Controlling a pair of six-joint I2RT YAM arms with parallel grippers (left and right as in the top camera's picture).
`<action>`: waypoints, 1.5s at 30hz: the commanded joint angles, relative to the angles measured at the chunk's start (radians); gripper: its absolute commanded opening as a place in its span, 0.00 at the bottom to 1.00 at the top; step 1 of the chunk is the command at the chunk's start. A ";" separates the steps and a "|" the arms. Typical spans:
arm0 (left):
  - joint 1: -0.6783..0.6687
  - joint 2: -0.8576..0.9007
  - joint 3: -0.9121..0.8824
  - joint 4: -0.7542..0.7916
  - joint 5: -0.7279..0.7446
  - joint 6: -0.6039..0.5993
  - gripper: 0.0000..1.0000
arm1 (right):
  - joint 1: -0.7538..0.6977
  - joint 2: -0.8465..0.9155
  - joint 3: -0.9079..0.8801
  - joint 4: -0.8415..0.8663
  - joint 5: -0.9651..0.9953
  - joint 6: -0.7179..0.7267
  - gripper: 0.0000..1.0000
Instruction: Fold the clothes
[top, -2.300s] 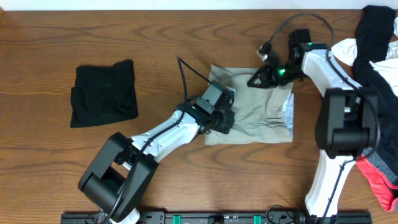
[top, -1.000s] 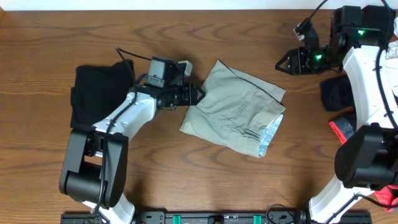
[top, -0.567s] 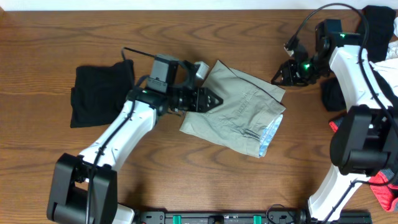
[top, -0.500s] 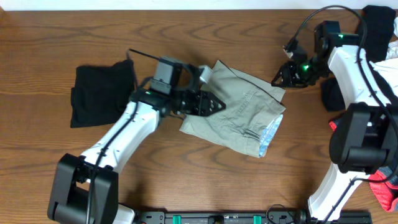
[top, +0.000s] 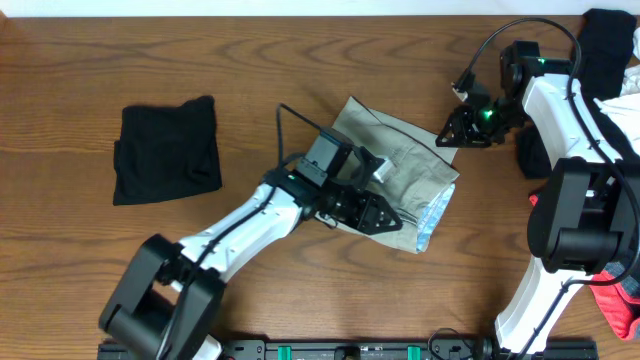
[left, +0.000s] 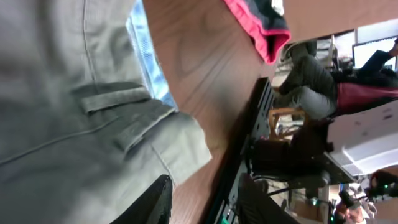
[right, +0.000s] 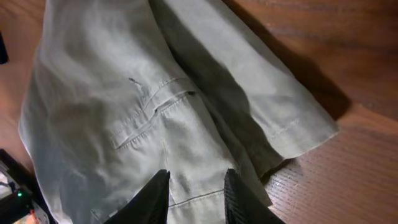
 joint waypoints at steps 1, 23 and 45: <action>0.000 0.075 -0.014 0.020 0.009 -0.010 0.35 | 0.013 0.005 0.002 -0.006 -0.005 -0.015 0.27; 0.014 0.317 -0.014 0.166 0.148 -0.162 0.38 | 0.013 0.005 0.002 -0.015 -0.055 -0.015 0.27; 0.146 0.180 0.000 0.361 0.356 -0.196 0.72 | 0.018 0.005 0.002 -0.016 -0.084 -0.044 0.28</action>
